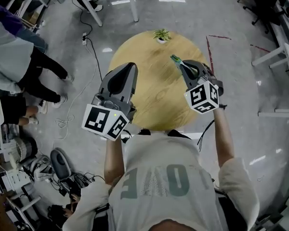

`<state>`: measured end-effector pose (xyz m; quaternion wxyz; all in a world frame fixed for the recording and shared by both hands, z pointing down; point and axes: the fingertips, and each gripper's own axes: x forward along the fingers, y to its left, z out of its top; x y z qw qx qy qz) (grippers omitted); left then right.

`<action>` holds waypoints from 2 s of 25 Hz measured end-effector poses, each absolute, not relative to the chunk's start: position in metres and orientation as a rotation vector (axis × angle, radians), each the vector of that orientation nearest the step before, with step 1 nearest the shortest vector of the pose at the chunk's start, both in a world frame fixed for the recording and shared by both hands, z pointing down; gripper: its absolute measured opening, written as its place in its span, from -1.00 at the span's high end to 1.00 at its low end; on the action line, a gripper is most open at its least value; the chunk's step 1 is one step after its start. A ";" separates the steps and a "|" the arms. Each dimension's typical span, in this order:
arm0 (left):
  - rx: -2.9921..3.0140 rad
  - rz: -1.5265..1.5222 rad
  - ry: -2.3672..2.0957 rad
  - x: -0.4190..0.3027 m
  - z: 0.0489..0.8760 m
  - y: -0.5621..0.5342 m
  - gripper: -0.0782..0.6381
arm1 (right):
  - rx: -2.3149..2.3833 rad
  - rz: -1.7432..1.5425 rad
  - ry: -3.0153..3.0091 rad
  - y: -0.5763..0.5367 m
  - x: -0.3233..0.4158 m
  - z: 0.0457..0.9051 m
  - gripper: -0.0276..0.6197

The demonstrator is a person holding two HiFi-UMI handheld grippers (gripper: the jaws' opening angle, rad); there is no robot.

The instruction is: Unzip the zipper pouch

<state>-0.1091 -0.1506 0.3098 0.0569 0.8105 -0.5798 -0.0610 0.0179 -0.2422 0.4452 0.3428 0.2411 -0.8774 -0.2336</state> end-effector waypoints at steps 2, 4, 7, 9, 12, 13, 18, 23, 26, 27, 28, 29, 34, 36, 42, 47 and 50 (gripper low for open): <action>2.448 -0.177 -1.784 -0.112 0.308 -0.145 0.70 | 0.608 -0.671 -2.203 -0.248 0.014 0.458 0.82; 2.441 -0.171 -1.815 -0.114 0.305 -0.140 0.70 | 0.582 -0.729 -2.130 -0.251 0.011 0.474 0.82; 2.424 -0.166 -1.877 -0.122 0.300 -0.133 0.70 | 0.539 -0.763 -2.062 -0.251 0.003 0.502 0.82; 2.409 -0.164 -1.917 -0.128 0.299 -0.127 0.70 | 0.512 -0.757 -2.034 -0.247 -0.003 0.522 0.82; 2.379 -0.165 -1.966 -0.139 0.299 -0.119 0.71 | 0.487 -0.722 -2.021 -0.238 -0.013 0.551 0.82; 2.368 -0.167 -1.983 -0.143 0.299 -0.116 0.70 | 0.483 -0.709 -2.021 -0.235 -0.016 0.558 0.82; 2.319 -0.170 -2.058 -0.157 0.296 -0.109 0.70 | 0.479 -0.655 -2.038 -0.223 -0.034 0.578 0.82; 2.295 -0.161 -2.103 -0.164 0.296 -0.104 0.70 | 0.433 -0.610 -2.053 -0.208 -0.052 0.597 0.82; 2.284 -0.154 -2.125 -0.167 0.297 -0.102 0.70 | 0.409 -0.576 -2.059 -0.199 -0.059 0.609 0.81; 2.279 -0.154 -2.132 -0.168 0.296 -0.102 0.70 | 0.401 -0.561 -2.062 -0.196 -0.061 0.613 0.81; 2.274 -0.155 -2.139 -0.170 0.296 -0.101 0.70 | 0.395 -0.547 -2.064 -0.194 -0.062 0.616 0.81; 2.269 -0.154 -2.145 -0.171 0.295 -0.100 0.70 | 0.388 -0.536 -2.065 -0.191 -0.064 0.619 0.81; 2.243 -0.155 -2.180 -0.180 0.294 -0.093 0.70 | 0.347 -0.499 -2.064 -0.178 -0.070 0.633 0.81; 2.240 -0.155 -2.186 -0.182 0.295 -0.092 0.70 | 0.332 -0.479 -2.064 -0.176 -0.071 0.639 0.81; 2.235 -0.156 -2.199 -0.184 0.294 -0.093 0.70 | 0.305 -0.437 -2.073 -0.170 -0.072 0.649 0.81; 2.234 -0.155 -2.206 -0.187 0.293 -0.093 0.70 | 0.308 -0.298 -2.127 -0.168 -0.076 0.650 0.29; 2.236 -0.156 -2.211 -0.189 0.291 -0.095 0.70 | 0.310 -0.236 -2.151 -0.169 -0.079 0.649 0.18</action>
